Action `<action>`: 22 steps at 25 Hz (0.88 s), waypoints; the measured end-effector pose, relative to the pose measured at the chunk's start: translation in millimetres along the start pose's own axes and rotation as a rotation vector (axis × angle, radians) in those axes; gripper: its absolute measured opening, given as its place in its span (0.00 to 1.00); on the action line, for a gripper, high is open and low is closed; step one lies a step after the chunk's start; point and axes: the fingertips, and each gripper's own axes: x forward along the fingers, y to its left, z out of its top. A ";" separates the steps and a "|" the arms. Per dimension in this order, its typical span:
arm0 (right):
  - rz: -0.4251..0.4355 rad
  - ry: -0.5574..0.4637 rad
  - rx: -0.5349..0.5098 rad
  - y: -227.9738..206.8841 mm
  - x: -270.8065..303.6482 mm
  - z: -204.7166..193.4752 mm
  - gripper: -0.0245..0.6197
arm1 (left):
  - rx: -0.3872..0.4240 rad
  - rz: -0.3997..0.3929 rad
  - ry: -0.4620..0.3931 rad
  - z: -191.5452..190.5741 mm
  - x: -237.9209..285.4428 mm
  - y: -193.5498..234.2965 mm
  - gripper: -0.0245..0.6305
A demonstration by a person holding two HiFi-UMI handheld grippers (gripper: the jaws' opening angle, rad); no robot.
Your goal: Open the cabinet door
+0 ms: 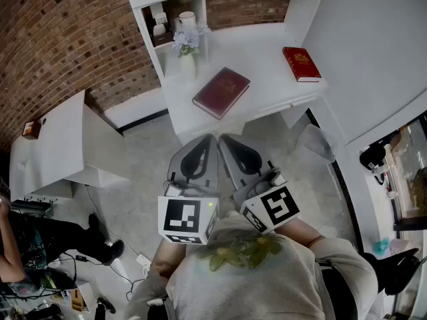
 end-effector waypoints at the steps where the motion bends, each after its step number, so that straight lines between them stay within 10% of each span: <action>1: 0.001 0.001 0.002 -1.0 -0.9 0.5 0.07 | -0.004 -0.002 0.001 0.5 0.6 -1.4 0.05; 22: 0.043 0.023 0.065 -23.7 -32.1 -16.3 0.07 | -0.053 0.065 0.044 -18.4 11.0 -33.5 0.05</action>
